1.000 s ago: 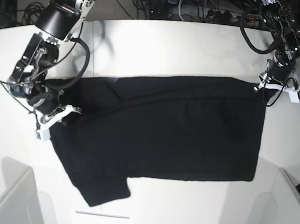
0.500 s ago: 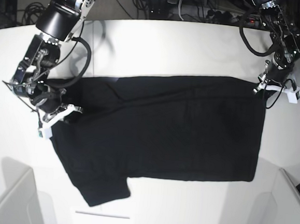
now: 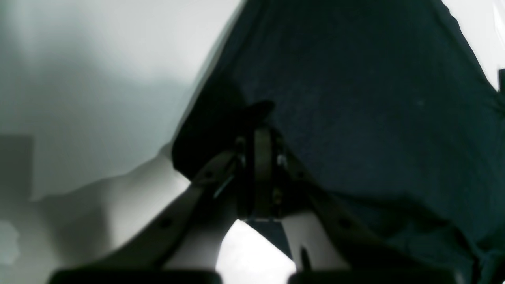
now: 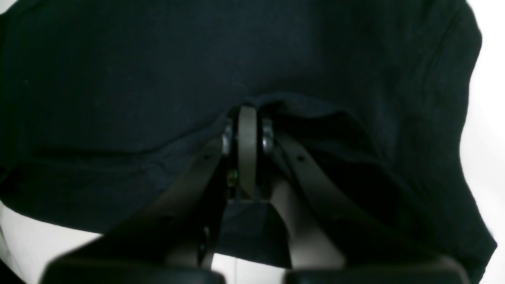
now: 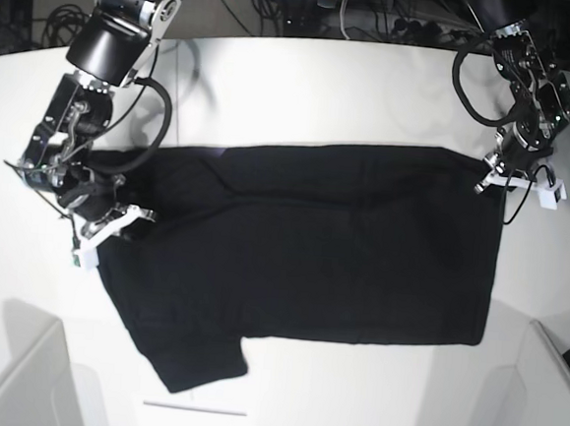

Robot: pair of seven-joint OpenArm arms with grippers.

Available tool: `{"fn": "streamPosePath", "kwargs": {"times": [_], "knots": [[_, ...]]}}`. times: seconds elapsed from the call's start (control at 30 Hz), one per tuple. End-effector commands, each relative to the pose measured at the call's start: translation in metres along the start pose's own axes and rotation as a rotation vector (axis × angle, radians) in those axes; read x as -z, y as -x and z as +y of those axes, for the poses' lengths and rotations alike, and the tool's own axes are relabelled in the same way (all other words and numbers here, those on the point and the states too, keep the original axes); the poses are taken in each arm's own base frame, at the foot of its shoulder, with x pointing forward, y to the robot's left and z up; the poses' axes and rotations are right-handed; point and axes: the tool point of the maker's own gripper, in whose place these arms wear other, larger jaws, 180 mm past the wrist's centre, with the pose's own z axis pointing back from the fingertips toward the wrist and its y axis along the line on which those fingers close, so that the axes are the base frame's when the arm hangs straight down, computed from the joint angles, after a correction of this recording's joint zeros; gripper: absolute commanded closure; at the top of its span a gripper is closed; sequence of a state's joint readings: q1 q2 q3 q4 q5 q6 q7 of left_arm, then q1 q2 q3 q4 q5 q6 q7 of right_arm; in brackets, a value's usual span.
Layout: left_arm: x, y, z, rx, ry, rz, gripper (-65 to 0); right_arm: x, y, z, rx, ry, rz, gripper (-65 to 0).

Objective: Fold the T-shirt properly
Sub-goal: 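Release the shirt and raise both grippers away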

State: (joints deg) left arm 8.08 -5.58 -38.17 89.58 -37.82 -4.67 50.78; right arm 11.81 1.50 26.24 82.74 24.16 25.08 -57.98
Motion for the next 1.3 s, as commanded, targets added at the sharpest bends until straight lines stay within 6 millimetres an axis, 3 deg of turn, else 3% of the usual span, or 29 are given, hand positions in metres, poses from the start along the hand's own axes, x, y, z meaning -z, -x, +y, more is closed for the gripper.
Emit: {"fn": "streamPosePath", "kwargs": {"times": [0.0,0.27,0.37,0.5,0.53,0.63,0.8,0.97,1.13,1.27], "knots": [[-0.002,-0.012,-0.003,0.007,0.015,-0.035,0.0,-0.003,-0.024,0.002,-0.01,-0.012,-0.071,0.0],[-0.002,-0.012,-0.003,0.005,0.014,-0.033,0.0,0.002,-0.016,-0.001,0.011,-0.015,-0.051,0.0],[-0.002,-0.013,-0.004,0.008,0.016,-0.04,-16.3,0.002,-0.016,-0.001,0.011,-0.015,-0.052,-2.1],[0.0,-0.019,-0.009,0.004,0.027,-0.052,-36.9,0.001,-0.017,-0.003,0.015,-0.013,-0.059,-28.2],[0.0,-0.02,-0.009,0.003,0.029,-0.053,-40.0,0.0,-0.019,-0.004,0.019,-0.009,-0.069,-31.5],[-0.002,-0.024,-0.011,0.008,0.032,-0.065,-47.1,-0.01,-0.03,-0.022,0.08,0.022,-0.16,-32.4],[-0.015,-0.062,0.003,-0.047,0.011,-0.172,-49.4,-0.029,-0.035,-0.051,0.194,0.132,-0.283,-32.4],[-0.047,-0.091,0.027,-0.086,0.004,-0.252,-50.0,-0.069,-0.045,-0.05,0.121,0.193,-0.411,-32.4],[-0.082,-0.079,0.057,-0.102,0.046,-0.253,-48.9,-0.103,-0.024,-0.067,0.215,0.327,-0.438,-25.1],[-0.095,-0.047,0.083,-0.062,-0.018,-0.175,-49.2,-0.114,0.005,-0.067,0.287,0.377,-0.42,-28.1]]}}
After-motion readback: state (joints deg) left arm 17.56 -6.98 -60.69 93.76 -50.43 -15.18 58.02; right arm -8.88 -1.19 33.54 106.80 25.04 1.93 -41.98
